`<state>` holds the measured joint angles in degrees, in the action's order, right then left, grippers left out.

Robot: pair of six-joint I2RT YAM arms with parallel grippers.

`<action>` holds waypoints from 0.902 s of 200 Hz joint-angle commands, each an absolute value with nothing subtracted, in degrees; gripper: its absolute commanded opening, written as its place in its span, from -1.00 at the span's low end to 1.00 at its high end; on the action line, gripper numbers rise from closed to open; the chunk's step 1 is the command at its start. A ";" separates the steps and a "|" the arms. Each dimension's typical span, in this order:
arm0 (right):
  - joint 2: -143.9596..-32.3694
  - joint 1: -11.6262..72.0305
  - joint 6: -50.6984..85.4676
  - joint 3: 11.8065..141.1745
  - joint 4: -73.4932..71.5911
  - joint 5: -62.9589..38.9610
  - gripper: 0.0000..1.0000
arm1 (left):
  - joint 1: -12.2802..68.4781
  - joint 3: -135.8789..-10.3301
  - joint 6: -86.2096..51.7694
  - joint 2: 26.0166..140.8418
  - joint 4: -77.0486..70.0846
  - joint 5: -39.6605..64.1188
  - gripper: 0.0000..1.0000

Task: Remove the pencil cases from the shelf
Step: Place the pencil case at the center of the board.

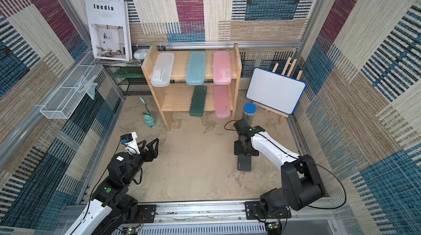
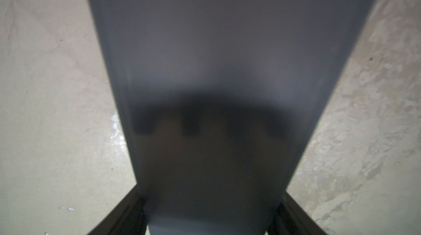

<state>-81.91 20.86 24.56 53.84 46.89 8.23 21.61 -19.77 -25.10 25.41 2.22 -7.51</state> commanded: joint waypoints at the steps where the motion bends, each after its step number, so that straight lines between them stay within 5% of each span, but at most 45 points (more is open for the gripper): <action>1: -81.85 17.40 17.93 55.65 47.40 3.31 0.38 | 21.57 -19.17 -25.04 25.26 0.01 -7.77 0.58; 59: -91.12 13.55 10.83 62.97 51.71 -3.66 0.36 | 21.61 -19.16 -25.46 25.85 -0.45 -7.66 0.59; 96: -92.50 13.54 10.36 68.90 55.86 0.66 0.41 | 21.61 -18.33 -25.90 23.18 1.32 -8.72 0.59; 180: -92.00 13.97 15.45 55.73 50.97 -2.44 0.49 | 21.59 -17.41 -25.50 18.96 5.13 -10.02 0.60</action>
<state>-92.68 13.85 13.32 57.12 52.93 -2.50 21.61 -17.78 -25.74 18.39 5.43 -9.54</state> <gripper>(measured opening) 0.745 0.798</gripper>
